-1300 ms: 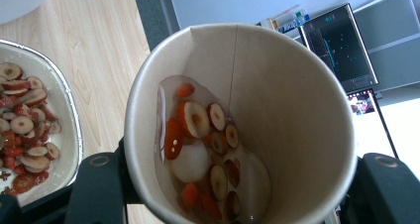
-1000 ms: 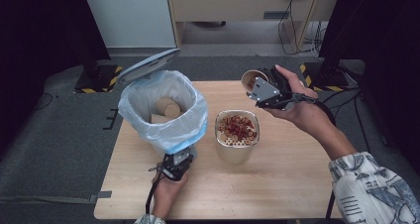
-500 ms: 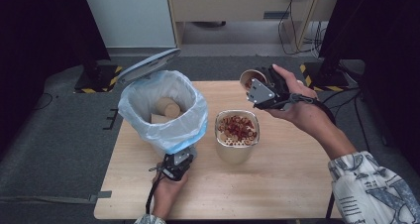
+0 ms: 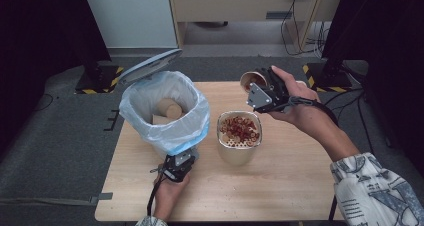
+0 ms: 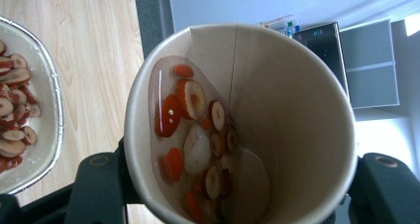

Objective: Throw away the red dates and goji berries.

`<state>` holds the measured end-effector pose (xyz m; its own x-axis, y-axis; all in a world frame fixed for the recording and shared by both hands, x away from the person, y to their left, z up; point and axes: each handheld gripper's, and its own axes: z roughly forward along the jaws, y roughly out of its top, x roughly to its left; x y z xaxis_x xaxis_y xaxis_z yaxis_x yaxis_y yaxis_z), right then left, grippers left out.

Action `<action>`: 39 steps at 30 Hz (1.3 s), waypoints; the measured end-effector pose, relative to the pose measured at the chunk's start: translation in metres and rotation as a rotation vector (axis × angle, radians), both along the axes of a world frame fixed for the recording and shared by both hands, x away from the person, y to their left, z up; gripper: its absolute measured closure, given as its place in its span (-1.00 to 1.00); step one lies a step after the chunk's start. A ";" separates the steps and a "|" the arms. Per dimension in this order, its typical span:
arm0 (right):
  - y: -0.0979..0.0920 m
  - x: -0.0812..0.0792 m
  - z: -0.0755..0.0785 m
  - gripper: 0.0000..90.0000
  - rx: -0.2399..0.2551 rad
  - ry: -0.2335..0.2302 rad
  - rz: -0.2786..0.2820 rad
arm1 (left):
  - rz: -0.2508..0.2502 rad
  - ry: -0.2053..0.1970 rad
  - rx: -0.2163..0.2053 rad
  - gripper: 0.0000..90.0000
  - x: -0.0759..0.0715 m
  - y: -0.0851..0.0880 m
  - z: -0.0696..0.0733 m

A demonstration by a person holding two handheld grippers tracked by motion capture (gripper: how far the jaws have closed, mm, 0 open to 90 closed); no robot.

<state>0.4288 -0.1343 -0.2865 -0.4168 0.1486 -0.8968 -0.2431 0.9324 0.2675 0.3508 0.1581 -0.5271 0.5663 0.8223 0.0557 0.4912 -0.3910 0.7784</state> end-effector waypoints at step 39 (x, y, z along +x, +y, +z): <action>0.000 0.000 0.007 -0.21 -0.075 -0.045 -0.004 | -0.003 -0.001 0.003 0.99 0.000 0.000 0.000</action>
<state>0.4285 -0.1341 -0.2795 -0.3753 0.0817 -0.9233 -0.2497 0.9504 0.1856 0.3508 0.1580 -0.5271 0.5690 0.8202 0.0590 0.4888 -0.3950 0.7778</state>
